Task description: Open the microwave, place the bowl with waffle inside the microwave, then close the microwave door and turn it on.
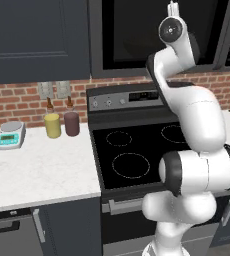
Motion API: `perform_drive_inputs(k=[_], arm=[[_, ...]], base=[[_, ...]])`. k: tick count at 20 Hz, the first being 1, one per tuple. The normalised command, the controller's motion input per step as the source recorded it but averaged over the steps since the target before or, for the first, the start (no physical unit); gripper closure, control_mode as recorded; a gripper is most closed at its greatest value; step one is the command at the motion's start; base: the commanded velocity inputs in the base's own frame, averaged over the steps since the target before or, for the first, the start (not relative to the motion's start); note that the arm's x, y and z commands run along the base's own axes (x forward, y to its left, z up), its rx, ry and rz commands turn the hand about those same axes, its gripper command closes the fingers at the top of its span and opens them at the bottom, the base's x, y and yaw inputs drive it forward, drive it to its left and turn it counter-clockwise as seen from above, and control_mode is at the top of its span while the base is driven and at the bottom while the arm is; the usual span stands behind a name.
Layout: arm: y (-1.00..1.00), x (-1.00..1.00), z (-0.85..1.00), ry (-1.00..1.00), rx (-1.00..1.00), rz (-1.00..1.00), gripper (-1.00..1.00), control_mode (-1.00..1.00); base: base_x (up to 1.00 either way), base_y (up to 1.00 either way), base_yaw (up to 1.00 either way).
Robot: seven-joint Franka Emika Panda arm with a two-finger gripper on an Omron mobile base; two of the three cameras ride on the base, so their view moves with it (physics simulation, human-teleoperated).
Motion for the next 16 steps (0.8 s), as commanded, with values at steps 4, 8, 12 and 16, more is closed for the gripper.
perform_drive_inputs(k=[4,8,12,16], arm=[[0.00,-0.11,-0.09,0.02,0.00,0.04,-1.00,-1.00],[-0.06,-0.90,0.00,0.00,0.00,0.05,-1.00,-1.00],[-0.14,-0.97,0.14,0.01,0.00,0.06,-1.00,-1.00],[-0.09,-0.77,0.20,0.13,0.00,0.05,-1.00,-1.00]], base=[[0.00,0.00,0.00],[0.00,0.00,0.00],[0.00,0.00,0.00],[0.00,0.00,0.00]])
